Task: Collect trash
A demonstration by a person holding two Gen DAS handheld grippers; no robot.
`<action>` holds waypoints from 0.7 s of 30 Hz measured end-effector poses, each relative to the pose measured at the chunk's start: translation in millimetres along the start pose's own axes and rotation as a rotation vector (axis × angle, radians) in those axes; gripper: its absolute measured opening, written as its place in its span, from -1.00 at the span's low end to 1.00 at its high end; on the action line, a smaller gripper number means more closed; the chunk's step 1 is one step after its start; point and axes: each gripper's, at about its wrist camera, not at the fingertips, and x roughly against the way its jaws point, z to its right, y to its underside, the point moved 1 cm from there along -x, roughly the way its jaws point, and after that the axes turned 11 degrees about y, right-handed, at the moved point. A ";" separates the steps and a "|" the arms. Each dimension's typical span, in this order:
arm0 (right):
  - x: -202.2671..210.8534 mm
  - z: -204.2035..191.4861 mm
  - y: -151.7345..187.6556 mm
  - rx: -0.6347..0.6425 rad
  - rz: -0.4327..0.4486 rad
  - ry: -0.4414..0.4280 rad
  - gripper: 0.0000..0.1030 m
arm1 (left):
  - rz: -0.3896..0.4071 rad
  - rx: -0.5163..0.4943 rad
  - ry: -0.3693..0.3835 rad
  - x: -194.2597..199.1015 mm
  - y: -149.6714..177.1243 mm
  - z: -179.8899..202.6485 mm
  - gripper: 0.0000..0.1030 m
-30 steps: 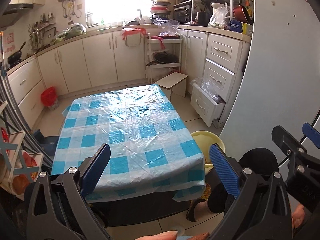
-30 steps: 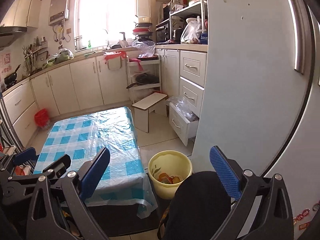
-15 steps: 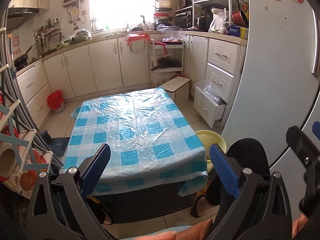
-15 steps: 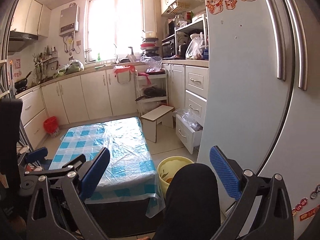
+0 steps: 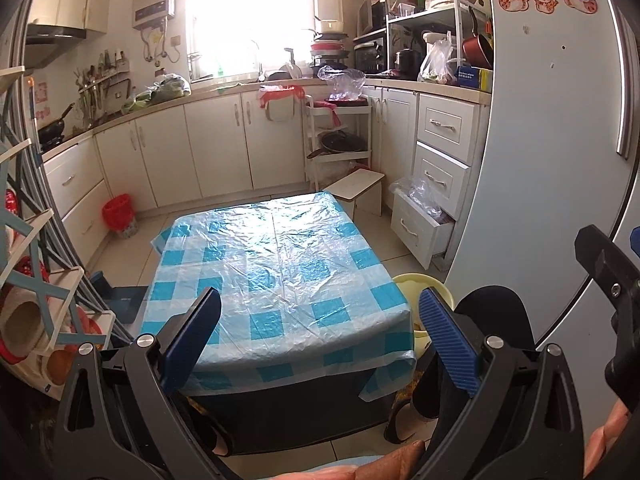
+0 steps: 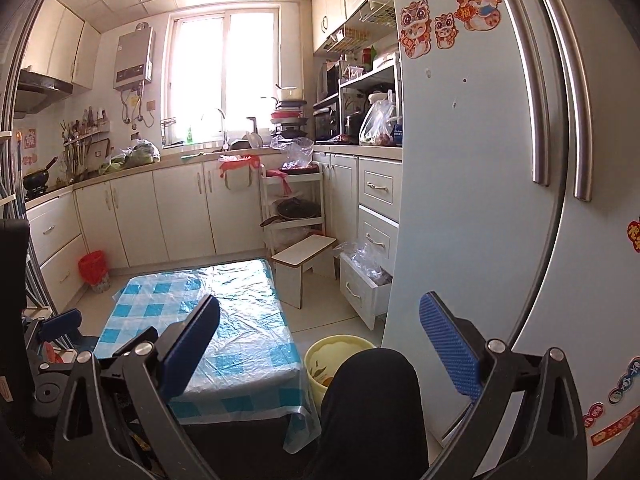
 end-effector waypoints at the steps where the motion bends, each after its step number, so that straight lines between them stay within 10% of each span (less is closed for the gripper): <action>1: 1.2 -0.4 -0.3 0.001 0.005 -0.001 0.86 | 0.001 0.000 0.001 0.5 0.0 0.0 0.85; 21: 10.0 -0.6 -3.8 -0.009 0.039 -0.007 0.86 | 0.028 0.008 -0.007 9.0 0.0 -0.4 0.85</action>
